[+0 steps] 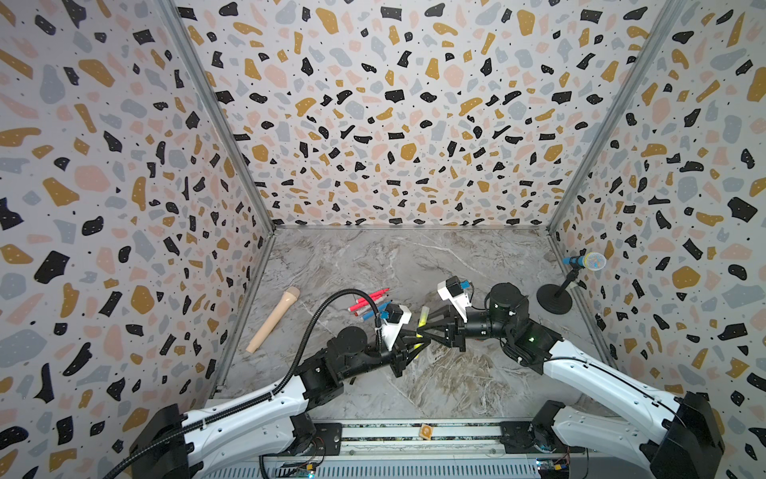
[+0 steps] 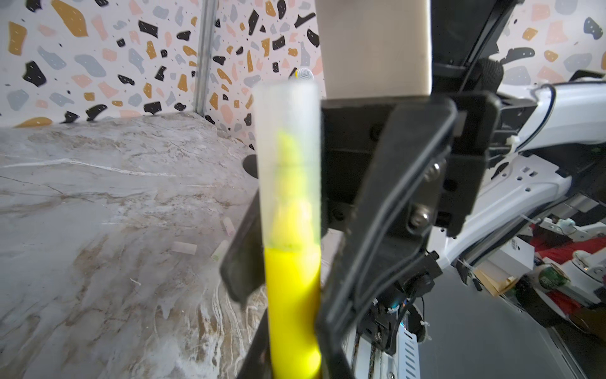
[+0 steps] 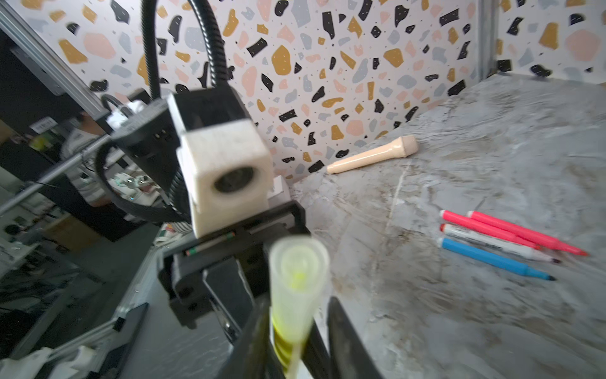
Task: Insert pens into pen caps
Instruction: Put on the pen cap to the pen.
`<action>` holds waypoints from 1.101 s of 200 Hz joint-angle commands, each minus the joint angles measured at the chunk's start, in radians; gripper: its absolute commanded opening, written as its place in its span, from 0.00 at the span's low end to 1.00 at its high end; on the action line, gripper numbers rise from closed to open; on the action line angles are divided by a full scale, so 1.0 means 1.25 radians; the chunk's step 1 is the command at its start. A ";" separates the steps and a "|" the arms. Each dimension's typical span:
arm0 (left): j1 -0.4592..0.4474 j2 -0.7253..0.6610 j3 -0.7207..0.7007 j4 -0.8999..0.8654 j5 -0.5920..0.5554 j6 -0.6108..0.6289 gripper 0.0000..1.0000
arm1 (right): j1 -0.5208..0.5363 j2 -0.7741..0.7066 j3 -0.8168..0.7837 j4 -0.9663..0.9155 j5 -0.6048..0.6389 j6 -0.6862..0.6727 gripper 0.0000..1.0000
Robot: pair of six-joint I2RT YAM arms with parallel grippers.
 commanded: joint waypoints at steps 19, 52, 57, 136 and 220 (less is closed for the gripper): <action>0.004 0.024 -0.012 0.088 0.016 -0.014 0.00 | -0.010 -0.054 -0.003 0.022 -0.016 -0.004 0.64; 0.004 0.019 -0.012 0.079 0.021 -0.011 0.00 | -0.021 -0.083 0.008 -0.034 0.020 -0.025 0.66; 0.004 0.018 -0.010 0.076 0.021 -0.010 0.00 | -0.027 -0.087 0.013 -0.044 0.024 -0.025 0.66; 0.004 0.026 -0.010 0.088 0.033 -0.019 0.00 | -0.071 0.025 0.172 -0.050 -0.032 -0.009 0.62; 0.004 0.014 -0.009 0.093 0.014 -0.027 0.00 | -0.003 0.079 0.155 -0.001 -0.034 0.004 0.30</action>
